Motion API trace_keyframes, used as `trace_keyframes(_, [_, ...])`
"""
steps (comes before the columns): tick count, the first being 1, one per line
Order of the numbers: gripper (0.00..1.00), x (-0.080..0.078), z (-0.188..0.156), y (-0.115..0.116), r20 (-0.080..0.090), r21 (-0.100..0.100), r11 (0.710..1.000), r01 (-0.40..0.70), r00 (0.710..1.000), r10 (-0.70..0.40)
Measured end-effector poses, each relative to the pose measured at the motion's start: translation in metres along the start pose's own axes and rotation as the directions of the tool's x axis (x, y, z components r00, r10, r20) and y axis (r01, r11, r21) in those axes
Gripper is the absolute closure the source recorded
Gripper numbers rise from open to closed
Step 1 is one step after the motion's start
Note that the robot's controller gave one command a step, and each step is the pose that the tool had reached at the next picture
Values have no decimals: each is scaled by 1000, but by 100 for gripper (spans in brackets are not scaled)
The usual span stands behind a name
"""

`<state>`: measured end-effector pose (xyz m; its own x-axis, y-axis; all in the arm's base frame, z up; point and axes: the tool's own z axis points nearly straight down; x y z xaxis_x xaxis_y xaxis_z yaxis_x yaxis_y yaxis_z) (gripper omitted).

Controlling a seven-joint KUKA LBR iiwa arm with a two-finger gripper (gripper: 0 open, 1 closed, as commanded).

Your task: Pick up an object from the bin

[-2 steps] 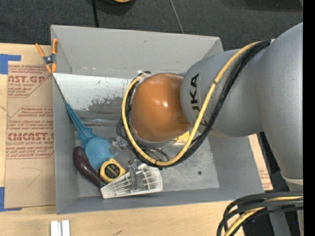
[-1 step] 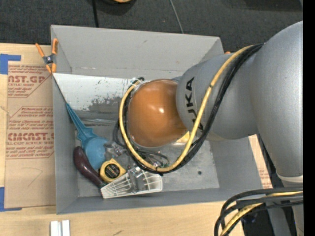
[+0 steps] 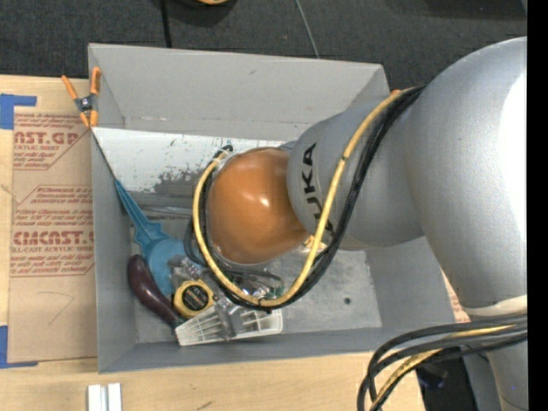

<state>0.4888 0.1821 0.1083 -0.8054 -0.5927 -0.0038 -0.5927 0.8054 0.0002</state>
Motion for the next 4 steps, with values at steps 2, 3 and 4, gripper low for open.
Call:
trace_keyframes(2, [100,-6,37,12,6,0,967,256,967,-256])
trace_keyframes(3, [100,-16,-82,27,7,-1,957,290,957,-290])
trace_keyframes(4, [100,-16,-81,27,7,-1,957,290,957,-290])
